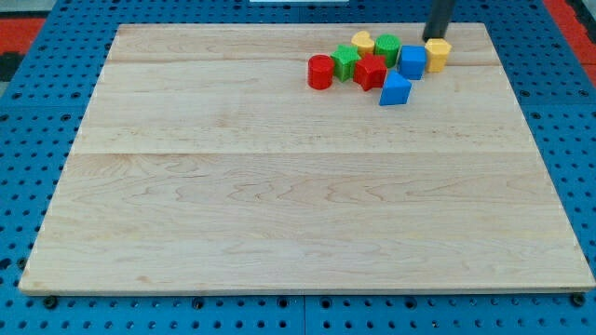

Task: Move the heart towards the top left side

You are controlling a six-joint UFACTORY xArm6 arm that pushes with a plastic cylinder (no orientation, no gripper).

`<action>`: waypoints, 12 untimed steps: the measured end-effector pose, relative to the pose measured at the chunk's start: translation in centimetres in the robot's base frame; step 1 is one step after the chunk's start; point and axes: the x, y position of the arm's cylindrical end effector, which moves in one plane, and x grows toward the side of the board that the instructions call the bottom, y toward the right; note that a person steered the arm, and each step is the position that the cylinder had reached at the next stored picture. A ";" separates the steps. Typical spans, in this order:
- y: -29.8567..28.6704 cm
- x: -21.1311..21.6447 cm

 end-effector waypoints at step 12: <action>-28.0 -0.2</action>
